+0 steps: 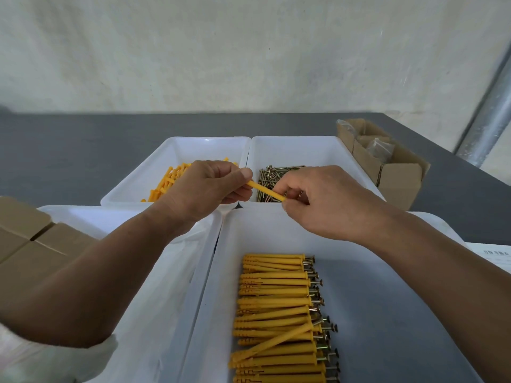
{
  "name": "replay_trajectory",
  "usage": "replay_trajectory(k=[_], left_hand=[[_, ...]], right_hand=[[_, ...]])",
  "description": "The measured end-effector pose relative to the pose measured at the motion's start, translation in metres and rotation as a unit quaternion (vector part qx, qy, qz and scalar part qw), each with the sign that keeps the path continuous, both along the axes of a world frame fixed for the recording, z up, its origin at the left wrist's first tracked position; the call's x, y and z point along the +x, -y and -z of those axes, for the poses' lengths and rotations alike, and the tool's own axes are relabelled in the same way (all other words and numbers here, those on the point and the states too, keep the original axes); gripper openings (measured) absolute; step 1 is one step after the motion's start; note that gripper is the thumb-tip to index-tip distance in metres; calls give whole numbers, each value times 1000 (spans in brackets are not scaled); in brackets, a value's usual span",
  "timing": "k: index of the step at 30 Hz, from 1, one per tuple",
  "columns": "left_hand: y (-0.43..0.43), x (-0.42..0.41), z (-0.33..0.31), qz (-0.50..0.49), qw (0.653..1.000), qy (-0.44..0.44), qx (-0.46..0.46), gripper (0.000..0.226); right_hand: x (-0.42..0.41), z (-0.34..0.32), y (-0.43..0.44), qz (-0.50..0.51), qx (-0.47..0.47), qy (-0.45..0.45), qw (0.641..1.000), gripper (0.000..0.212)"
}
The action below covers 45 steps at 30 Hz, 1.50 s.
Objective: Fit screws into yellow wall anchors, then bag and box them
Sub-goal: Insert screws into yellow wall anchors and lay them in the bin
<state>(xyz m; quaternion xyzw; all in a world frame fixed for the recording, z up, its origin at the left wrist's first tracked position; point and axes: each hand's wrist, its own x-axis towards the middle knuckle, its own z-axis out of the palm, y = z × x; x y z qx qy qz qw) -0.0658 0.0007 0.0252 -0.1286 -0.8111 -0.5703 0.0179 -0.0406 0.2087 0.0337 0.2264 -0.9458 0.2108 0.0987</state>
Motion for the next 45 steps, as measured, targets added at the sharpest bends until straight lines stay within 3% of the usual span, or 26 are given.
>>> replay_trajectory(k=[5,12,21,27,31,35,38,41,45], left_hand=[[1,1,1,2,1000,2,-21,29],[19,-10,0,-120,991,-38,-40,29],[39,-23,6,-220,974,-12,-43,25],[45,-27,13,-273,946,-24,-175,22],[43,-28,18,-253,923,-22,-289,18],[38,-27,19,-207,904,1,-374,28],[37,-27,19,-180,904,22,-388,37],[36,-25,21,-159,892,24,-422,40],[37,-24,20,-142,884,19,-444,38]], right_hand=[[1,-2,-1,-9,52,37,998,15],[13,1,2,-44,215,152,964,22],[19,10,10,-56,261,170,949,25],[18,16,14,-61,282,172,942,24],[15,18,10,-66,276,163,945,24],[12,12,6,-61,246,114,961,20],[0,5,1,-10,140,23,990,20],[-18,4,-12,67,67,-38,995,31],[-31,18,-32,135,58,32,989,49]])
